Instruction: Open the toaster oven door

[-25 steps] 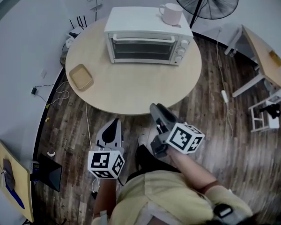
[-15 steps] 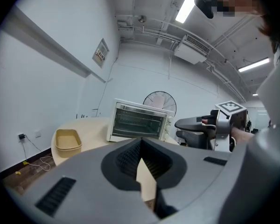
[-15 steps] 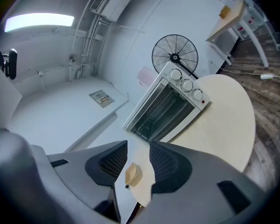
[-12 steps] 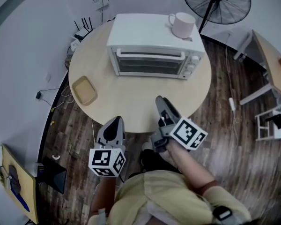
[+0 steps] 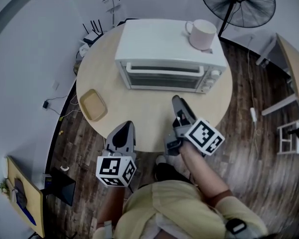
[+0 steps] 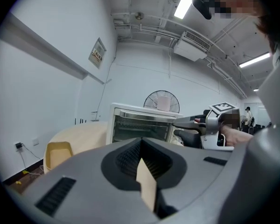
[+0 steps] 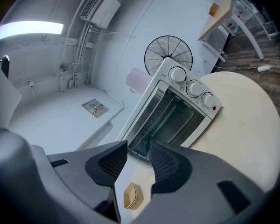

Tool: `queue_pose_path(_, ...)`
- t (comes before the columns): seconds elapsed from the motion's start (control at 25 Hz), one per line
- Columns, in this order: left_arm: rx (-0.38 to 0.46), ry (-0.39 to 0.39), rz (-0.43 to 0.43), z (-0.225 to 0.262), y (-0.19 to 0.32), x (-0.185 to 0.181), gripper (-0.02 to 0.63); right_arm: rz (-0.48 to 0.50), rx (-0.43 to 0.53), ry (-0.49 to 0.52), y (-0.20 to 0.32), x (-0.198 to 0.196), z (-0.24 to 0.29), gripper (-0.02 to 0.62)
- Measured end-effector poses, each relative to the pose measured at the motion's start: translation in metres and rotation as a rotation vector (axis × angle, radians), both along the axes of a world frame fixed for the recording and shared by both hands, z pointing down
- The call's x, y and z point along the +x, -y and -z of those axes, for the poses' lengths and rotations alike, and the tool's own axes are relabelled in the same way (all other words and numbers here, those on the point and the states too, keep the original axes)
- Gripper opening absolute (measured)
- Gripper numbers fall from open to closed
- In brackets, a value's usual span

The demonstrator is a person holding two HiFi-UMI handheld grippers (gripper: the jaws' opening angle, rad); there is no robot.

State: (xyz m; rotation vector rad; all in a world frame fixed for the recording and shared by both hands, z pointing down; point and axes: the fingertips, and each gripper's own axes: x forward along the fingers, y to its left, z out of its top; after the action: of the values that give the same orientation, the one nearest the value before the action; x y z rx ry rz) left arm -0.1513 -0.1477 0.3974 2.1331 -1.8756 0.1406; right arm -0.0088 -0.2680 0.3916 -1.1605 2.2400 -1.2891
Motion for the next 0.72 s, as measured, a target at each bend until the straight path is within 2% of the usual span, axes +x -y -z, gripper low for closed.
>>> queue_pose_path(0.28,0.002,-0.013,0.024,-0.002,0.016,-0.015,0.0,-0.013,-0.001,0.026,0.034,-0.013,0.006,0.131)
queue_pose_path(0.4,0.002,-0.015,0.023,-0.004,0.024,-0.018,0.002,-0.019,0.0,0.008,0.046,-0.016,0.006,0.132)
queue_pose_path(0.72,0.011,-0.025,0.001,-0.006,0.051,-0.017,0.0,-0.024,-0.005,0.075,0.067,-0.023,0.013,0.132)
